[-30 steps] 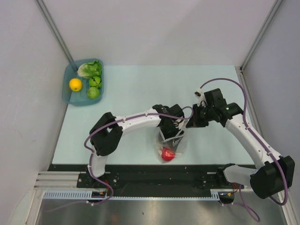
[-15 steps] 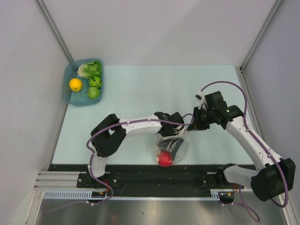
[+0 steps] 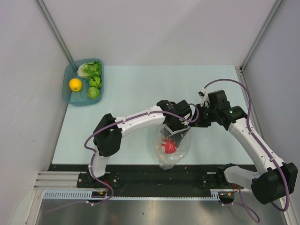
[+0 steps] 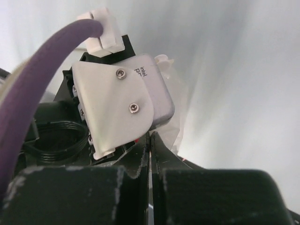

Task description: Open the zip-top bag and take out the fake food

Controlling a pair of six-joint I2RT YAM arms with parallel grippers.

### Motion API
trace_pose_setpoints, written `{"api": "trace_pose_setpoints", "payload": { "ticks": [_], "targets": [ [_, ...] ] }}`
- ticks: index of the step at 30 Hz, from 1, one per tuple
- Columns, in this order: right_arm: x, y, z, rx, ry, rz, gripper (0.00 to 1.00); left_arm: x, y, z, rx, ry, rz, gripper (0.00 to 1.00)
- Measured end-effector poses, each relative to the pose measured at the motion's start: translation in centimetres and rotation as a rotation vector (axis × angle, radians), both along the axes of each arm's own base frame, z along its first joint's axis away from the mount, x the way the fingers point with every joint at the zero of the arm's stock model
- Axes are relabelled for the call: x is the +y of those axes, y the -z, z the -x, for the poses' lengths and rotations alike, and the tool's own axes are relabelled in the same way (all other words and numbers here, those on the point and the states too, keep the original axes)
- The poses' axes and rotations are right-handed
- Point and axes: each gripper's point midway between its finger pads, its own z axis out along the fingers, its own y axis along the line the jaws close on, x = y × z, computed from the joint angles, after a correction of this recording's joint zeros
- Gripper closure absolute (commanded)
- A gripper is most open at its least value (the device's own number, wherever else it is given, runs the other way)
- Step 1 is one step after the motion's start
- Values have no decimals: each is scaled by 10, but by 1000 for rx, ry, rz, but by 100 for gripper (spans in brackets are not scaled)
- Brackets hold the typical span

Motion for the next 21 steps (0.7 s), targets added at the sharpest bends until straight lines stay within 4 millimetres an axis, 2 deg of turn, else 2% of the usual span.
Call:
{"api": "trace_pose_setpoints", "payload": {
  "ticks": [6,11,15,21],
  "targets": [
    [-1,-12,-14,-77,22,-6,100,-1,-18,-18,-74,-19,-21,100],
    [-1,-17,-21,-111,30,-9,100,1,-20,-34,-158,-33,-26,100],
    [1,-22,-20,-113,34,-26,100,4,-27,-50,-276,-57,3,100],
    [-7,-36,-19,-112,64,-11,100,4,-52,-69,-438,-95,118,100]
  ]
}}
